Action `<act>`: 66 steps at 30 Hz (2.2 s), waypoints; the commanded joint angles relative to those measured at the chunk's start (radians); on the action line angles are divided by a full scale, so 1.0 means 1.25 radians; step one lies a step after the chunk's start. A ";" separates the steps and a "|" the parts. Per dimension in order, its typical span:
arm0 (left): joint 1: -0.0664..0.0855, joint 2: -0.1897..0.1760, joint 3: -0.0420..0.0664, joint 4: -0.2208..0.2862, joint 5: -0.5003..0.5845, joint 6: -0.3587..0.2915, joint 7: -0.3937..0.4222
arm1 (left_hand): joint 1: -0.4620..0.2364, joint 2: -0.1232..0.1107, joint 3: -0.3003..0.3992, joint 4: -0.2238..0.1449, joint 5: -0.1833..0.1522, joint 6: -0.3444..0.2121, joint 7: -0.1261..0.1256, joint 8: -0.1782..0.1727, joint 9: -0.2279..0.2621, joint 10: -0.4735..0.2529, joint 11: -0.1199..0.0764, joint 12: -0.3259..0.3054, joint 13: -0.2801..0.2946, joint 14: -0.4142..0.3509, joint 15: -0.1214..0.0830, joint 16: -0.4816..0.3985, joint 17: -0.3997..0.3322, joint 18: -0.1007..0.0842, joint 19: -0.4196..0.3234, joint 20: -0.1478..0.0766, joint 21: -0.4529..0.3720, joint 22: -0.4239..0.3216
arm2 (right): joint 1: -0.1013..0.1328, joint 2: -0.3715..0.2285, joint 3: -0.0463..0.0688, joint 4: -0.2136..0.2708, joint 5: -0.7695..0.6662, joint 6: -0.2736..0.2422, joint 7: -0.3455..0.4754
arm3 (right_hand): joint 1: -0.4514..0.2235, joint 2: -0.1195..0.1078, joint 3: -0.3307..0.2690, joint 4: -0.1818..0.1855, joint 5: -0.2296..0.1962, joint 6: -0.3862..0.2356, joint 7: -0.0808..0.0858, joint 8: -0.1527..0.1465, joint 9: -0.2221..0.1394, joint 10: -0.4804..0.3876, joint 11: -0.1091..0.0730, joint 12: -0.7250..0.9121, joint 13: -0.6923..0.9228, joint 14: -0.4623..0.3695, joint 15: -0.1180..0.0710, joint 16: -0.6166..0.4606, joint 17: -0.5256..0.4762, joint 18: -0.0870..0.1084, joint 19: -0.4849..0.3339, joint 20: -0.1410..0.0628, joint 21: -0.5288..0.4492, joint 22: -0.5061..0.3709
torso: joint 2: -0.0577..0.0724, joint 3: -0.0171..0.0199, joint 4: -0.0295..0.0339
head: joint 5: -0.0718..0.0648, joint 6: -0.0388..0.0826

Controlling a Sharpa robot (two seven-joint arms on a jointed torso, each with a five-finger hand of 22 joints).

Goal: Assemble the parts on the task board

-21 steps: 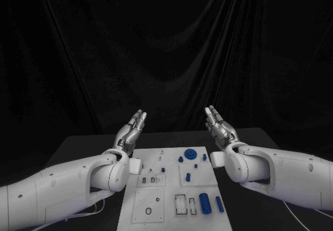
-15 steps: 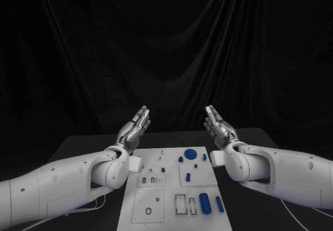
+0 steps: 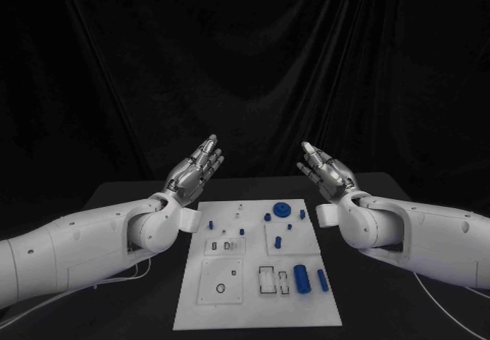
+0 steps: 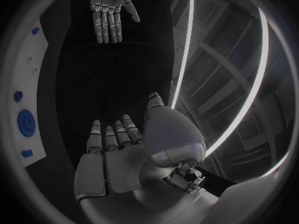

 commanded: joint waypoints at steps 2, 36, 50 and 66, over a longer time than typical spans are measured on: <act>0.000 -0.015 0.001 0.006 -0.113 0.064 0.137 | 0.026 0.001 -0.006 -0.001 0.018 0.012 0.002 0.003 0.002 0.000 0.004 -0.003 -0.001 0.001 -0.021 -0.003 -0.001 0.023 0.001 0.036 -0.005 -0.001 | 0.003 -0.009 0.001 -0.005 -0.197 0.064 0.042 | 0.042 -0.008 0.003 -0.007 0.015 0.021 0.029 0.010 0.001 0.030 0.033 0.021 0.003 0.062 0.088 0.028 0.015 -0.025 0.133 0.078 0.084 0.039 | 0.000 -0.0001 -0.0013 | 0.008 -0.032; 0.009 -0.172 0.001 0.136 -0.363 -0.062 0.149 | 0.189 -0.018 0.003 -0.002 0.179 0.101 0.024 0.012 0.010 0.003 0.025 -0.002 0.000 0.001 0.014 -0.003 -0.001 0.042 0.001 0.086 -0.005 -0.001 | 0.225 0.007 0.001 0.025 -1.562 0.292 -0.590 | 0.221 -0.141 0.302 -0.136 -0.044 0.465 0.024 0.030 0.035 0.656 0.079 0.035 0.029 1.076 -0.045 0.578 0.353 0.008 0.856 -0.023 0.562 0.306 | 0.084 -0.0113 0.0298 | 0.045 -0.106; 0.009 -0.173 0.001 0.129 -0.367 -0.058 0.149 | 0.205 -0.018 0.008 -0.004 0.194 0.105 0.027 0.012 0.011 0.003 0.029 -0.002 0.000 0.001 0.028 -0.003 -0.001 0.038 0.001 0.094 -0.005 -0.001 | 0.199 0.025 0.001 -0.003 -1.624 0.253 -0.578 | 0.168 -0.198 0.411 -0.155 -0.012 0.467 0.014 0.006 0.047 0.629 0.078 0.005 0.032 1.034 -0.041 0.614 0.378 0.007 0.806 -0.019 0.590 0.362 | 0.104 -0.0233 0.0498 | 0.019 -0.089; 0.009 -0.161 0.001 0.111 -0.367 -0.038 0.153 | 0.213 -0.017 0.012 -0.004 0.200 0.105 0.032 0.012 0.011 0.002 0.034 -0.002 -0.001 0.001 0.039 -0.003 -0.001 0.037 0.001 0.105 -0.005 -0.001 | 0.127 0.057 0.001 -0.058 -1.627 0.170 -0.524 | 0.127 -0.242 0.484 -0.164 0.079 0.455 0.026 0.001 0.081 0.621 0.077 0.044 0.043 1.027 -0.045 0.673 0.410 0.008 0.794 -0.023 0.627 0.418 | 0.109 -0.0283 0.0560 | 0.009 -0.096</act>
